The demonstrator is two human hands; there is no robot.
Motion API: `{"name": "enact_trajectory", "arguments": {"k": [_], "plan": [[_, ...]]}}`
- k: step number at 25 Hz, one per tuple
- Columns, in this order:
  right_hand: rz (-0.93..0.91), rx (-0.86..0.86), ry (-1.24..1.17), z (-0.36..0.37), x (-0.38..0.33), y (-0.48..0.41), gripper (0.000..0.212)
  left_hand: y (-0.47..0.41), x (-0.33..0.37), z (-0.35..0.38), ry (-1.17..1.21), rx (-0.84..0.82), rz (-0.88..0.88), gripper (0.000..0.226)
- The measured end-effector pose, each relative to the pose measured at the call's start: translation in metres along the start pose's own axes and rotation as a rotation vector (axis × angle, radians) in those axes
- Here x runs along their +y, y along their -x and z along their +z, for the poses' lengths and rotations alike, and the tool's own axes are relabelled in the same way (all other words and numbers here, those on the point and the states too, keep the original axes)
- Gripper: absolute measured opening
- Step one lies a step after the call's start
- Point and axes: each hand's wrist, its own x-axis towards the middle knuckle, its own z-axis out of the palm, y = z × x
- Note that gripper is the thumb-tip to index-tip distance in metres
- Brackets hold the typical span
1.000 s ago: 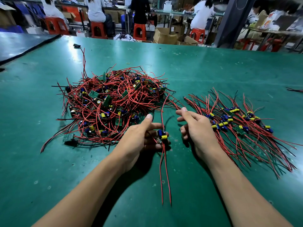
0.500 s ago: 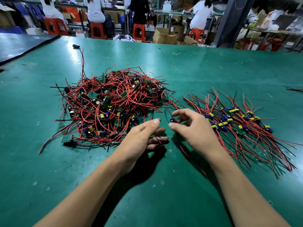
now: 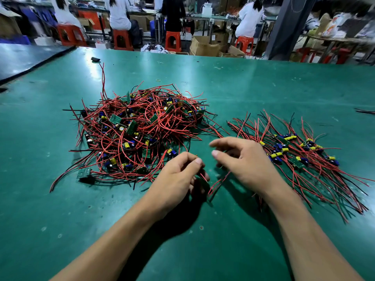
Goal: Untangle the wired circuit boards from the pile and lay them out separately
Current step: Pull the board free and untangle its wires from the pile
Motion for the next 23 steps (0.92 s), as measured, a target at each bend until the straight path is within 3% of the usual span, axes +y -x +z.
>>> {"name": "enact_trajectory", "arguments": {"k": [3,7,12,15,18,21,23], "plan": [[-0.013,-0.261,0.067,0.013,-0.004,0.004,0.033,0.005,0.002,0.002,-0.034,-0.098,0.05,0.022],[-0.036,-0.349,0.113,0.018,-0.009,0.006,0.062,0.011,0.01,0.002,0.135,-0.24,0.03,0.031],[-0.09,-0.21,0.165,0.026,-0.006,0.006,0.038,0.014,0.013,0.0,0.236,-0.376,-0.014,0.028],[0.057,-0.036,-0.174,0.025,-0.005,0.007,0.016,0.013,0.011,0.001,0.347,-0.395,-0.089,0.028],[0.201,0.02,-0.533,0.022,-0.006,0.002,0.013,0.006,0.008,-0.001,0.338,-0.254,-0.179,0.018],[0.144,-0.072,-0.786,0.015,-0.004,0.001,0.02,0.0,0.009,-0.002,0.421,-0.125,-0.267,0.023],[0.115,-0.179,-0.826,0.012,-0.003,0.002,0.024,-0.002,0.01,-0.002,0.512,-0.103,-0.32,0.035]]}}
